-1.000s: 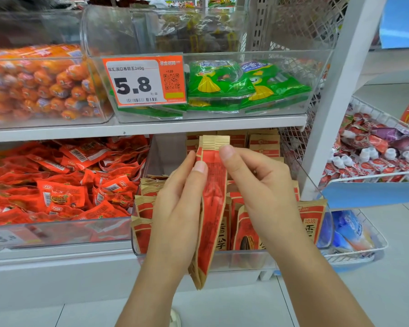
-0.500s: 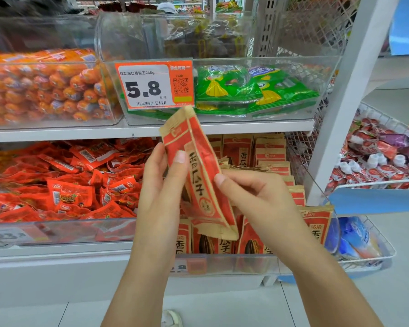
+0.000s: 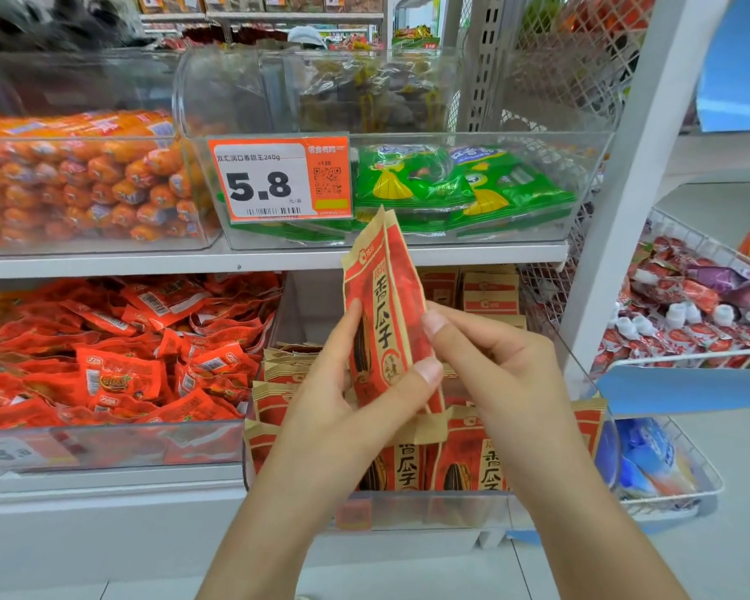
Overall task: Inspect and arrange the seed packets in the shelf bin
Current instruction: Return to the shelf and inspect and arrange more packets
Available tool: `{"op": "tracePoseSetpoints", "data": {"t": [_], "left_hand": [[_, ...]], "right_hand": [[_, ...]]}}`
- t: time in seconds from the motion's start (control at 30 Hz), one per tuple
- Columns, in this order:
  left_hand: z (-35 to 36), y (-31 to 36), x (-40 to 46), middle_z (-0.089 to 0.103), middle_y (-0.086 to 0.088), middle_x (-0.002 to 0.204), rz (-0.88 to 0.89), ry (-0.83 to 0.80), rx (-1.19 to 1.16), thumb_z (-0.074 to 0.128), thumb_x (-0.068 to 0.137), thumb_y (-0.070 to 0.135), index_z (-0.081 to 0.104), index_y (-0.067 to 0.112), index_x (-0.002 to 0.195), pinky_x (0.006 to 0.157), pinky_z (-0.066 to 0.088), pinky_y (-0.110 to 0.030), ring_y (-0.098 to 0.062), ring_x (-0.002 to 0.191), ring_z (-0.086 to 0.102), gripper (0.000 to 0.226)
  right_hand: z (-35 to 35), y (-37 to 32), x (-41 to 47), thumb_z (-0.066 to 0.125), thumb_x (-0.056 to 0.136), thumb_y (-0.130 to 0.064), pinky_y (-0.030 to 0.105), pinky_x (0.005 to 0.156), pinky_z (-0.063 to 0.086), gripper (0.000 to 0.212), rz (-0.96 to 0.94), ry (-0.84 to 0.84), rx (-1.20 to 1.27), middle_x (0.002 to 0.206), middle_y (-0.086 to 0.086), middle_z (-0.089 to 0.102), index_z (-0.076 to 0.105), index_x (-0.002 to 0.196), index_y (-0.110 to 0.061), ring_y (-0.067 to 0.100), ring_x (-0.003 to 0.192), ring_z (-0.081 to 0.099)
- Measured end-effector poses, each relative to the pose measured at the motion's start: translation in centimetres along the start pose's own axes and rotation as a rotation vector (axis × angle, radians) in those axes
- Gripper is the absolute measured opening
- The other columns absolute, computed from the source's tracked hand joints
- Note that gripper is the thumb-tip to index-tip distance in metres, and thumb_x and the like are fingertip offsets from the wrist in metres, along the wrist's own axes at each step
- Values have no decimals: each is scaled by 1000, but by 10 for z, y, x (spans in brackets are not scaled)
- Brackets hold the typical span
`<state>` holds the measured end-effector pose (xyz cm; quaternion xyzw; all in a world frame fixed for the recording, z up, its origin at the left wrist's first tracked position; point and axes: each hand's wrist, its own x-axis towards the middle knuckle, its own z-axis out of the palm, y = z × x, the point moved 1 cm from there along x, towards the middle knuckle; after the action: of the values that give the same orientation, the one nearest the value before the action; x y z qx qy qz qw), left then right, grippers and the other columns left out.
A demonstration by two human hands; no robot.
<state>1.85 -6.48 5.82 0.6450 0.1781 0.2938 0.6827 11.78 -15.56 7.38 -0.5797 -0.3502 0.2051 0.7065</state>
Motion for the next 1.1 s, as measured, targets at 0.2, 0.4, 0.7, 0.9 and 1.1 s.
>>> {"op": "tracePoseSetpoints", "data": {"t": [0.2,0.4,0.7,0.9,1.1], "left_hand": [[-10,0,3,70,7,120,6,-1,-117,79,64,38,53,33,134,74,54,-17,-7,104,68,75],[-16,-2,5,73,2,112,12,38,-241,76,55,39,51,17,126,69,54,-18,-12,101,70,79],[-21,-1,2,73,3,89,17,-6,-181,72,67,42,48,-2,112,66,49,-24,-8,70,63,68],[-16,-1,2,74,4,90,41,62,-124,78,61,36,50,1,101,65,53,-19,-7,78,69,60],[-13,-2,5,76,4,90,78,187,-93,79,47,41,50,11,90,58,53,-17,-7,75,71,60]], "right_hand": [[2,-5,0,63,71,-44,21,67,57,31,64,-101,-34,87,-12,76,75,93,-28,2,81,70],[4,-3,0,74,60,-47,40,84,58,36,158,-120,-43,78,-1,74,69,83,-20,10,76,71],[6,-6,0,72,76,-36,16,69,55,28,143,-180,-5,94,-13,75,68,79,-8,4,83,71],[5,0,2,71,79,-43,22,74,57,21,148,-200,-63,85,-13,74,69,67,-26,4,82,70],[-4,1,5,71,70,-31,30,68,60,19,253,-278,-19,93,-2,76,69,89,-26,14,79,73]]}}
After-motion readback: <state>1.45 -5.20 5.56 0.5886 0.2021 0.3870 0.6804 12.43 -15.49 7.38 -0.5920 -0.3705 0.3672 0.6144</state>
